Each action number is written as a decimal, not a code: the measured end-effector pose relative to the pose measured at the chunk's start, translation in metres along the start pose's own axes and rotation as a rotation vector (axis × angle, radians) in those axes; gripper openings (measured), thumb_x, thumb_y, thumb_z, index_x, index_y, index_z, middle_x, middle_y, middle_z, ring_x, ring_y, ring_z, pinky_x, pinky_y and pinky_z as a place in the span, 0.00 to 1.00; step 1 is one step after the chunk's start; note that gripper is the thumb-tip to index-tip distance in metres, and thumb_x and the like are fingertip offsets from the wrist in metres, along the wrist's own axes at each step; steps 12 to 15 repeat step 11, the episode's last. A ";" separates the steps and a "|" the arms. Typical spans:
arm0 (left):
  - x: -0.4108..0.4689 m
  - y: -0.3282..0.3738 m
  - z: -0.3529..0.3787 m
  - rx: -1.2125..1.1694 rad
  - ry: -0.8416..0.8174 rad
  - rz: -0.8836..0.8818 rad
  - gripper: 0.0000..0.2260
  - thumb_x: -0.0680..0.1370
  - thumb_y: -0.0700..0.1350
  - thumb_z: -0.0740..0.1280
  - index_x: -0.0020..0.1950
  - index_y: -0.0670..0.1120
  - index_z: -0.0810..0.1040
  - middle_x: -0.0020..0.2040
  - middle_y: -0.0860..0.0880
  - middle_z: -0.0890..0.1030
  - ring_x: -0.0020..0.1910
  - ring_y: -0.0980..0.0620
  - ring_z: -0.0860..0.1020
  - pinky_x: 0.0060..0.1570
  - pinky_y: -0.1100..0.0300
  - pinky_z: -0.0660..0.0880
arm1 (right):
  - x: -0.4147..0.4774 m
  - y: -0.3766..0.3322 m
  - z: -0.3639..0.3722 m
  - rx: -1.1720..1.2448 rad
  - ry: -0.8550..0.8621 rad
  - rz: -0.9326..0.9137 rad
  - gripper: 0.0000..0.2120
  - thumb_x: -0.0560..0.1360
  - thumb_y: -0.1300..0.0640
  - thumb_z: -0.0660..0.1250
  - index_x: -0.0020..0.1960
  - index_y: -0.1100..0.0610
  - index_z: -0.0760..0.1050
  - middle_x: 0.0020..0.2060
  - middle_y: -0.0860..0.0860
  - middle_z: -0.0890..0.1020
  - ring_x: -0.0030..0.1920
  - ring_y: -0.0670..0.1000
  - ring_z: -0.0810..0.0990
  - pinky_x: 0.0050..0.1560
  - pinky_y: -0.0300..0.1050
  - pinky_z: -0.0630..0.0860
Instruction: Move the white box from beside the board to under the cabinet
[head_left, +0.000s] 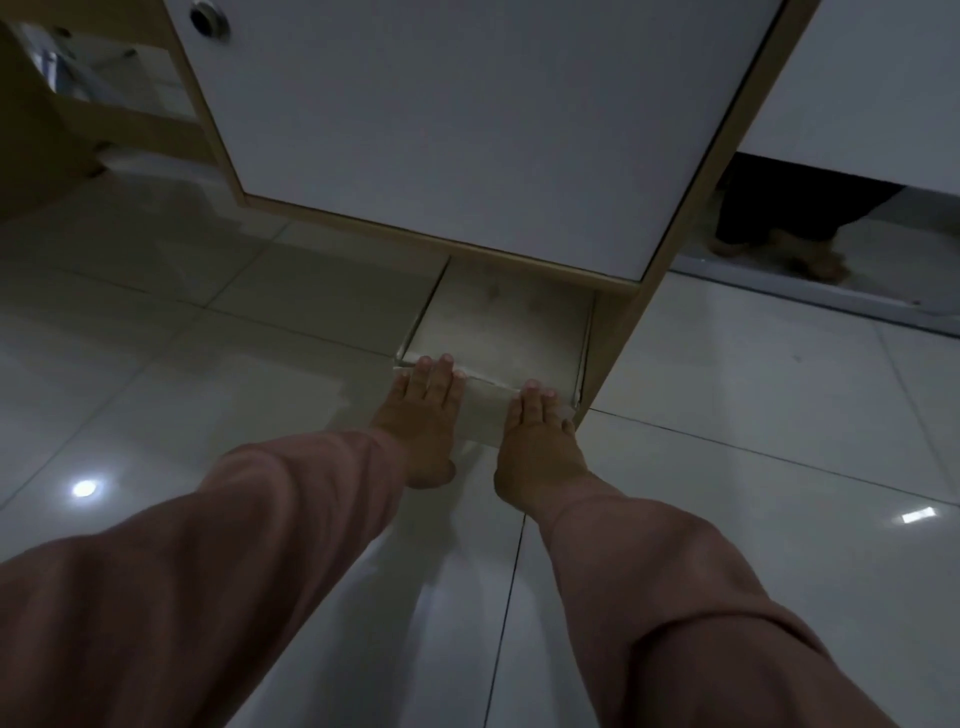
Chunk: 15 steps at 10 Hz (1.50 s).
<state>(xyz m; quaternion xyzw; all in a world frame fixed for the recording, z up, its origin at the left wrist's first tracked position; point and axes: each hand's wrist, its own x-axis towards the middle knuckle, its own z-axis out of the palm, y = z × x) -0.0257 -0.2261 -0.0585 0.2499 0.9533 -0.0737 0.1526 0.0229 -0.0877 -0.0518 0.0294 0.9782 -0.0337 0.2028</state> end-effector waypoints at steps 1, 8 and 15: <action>0.006 -0.002 0.001 -0.015 0.008 -0.001 0.47 0.73 0.56 0.64 0.76 0.40 0.35 0.78 0.39 0.35 0.77 0.38 0.37 0.77 0.43 0.42 | 0.004 0.001 0.000 -0.024 0.001 -0.002 0.37 0.77 0.58 0.56 0.76 0.66 0.37 0.77 0.62 0.38 0.77 0.64 0.39 0.77 0.59 0.47; 0.030 -0.001 -0.008 -0.190 -0.003 -0.056 0.42 0.76 0.54 0.62 0.77 0.44 0.35 0.79 0.44 0.34 0.78 0.44 0.37 0.76 0.44 0.42 | 0.039 0.018 -0.016 -0.076 -0.114 0.008 0.40 0.76 0.54 0.59 0.77 0.63 0.36 0.76 0.58 0.32 0.76 0.61 0.33 0.76 0.59 0.46; 0.006 0.017 0.005 -0.205 -0.059 -0.026 0.40 0.77 0.55 0.62 0.78 0.46 0.40 0.80 0.47 0.36 0.78 0.45 0.39 0.76 0.46 0.43 | 0.000 0.038 0.018 0.135 -0.135 -0.007 0.35 0.77 0.54 0.61 0.77 0.61 0.46 0.78 0.55 0.41 0.78 0.57 0.38 0.76 0.53 0.54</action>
